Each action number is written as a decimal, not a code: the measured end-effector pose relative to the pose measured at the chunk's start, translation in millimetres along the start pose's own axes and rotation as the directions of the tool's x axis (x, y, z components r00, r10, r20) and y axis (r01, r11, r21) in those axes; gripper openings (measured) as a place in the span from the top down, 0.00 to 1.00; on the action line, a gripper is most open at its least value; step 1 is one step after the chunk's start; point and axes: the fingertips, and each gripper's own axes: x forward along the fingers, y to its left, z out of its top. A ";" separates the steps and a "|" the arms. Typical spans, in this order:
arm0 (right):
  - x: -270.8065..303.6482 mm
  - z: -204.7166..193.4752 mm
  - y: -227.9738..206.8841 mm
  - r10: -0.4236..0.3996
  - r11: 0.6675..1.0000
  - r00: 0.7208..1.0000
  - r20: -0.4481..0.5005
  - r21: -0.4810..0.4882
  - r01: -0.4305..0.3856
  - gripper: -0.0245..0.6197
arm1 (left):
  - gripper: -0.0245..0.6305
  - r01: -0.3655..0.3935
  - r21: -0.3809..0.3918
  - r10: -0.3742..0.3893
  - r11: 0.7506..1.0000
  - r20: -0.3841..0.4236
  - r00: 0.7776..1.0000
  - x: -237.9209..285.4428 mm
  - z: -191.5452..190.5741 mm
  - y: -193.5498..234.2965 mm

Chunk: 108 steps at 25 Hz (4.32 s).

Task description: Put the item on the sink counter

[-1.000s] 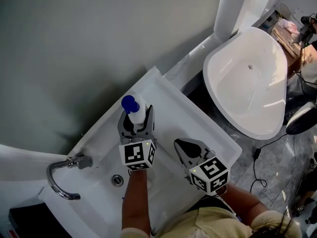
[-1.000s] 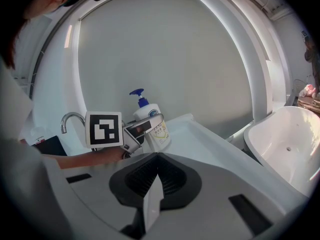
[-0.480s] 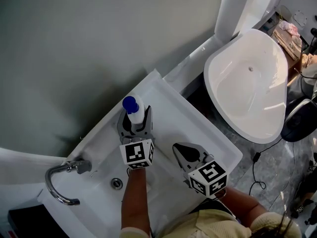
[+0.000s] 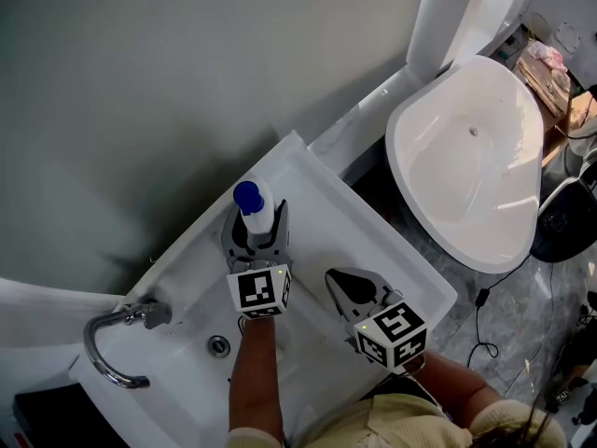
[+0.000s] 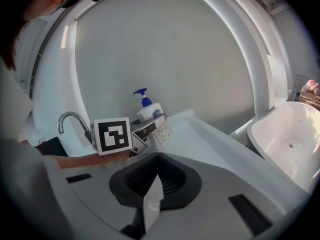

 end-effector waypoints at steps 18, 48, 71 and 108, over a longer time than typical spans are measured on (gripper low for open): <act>-8.2 9.1 4.8 -0.010 1.000 1.000 0.026 -0.004 0.010 0.93 | 0.48 0.011 0.008 -0.011 1.000 -0.021 1.000 -11.2 4.3 -2.8; -40.4 11.8 61.4 -0.009 0.998 0.996 0.092 -0.067 0.015 0.93 | 0.58 0.126 -0.248 -0.121 0.961 0.036 0.992 -154.5 42.1 -9.6; -81.1 16.4 98.5 -0.092 0.994 0.982 0.167 -0.047 0.101 0.93 | 0.89 0.260 -0.325 -0.275 0.909 0.000 0.962 -238.2 88.9 -64.7; -127.3 2.0 135.5 -0.152 0.984 0.968 0.198 -0.059 0.166 0.93 | 0.91 0.152 -0.253 -0.202 0.955 -0.186 0.962 -315.8 67.2 -55.2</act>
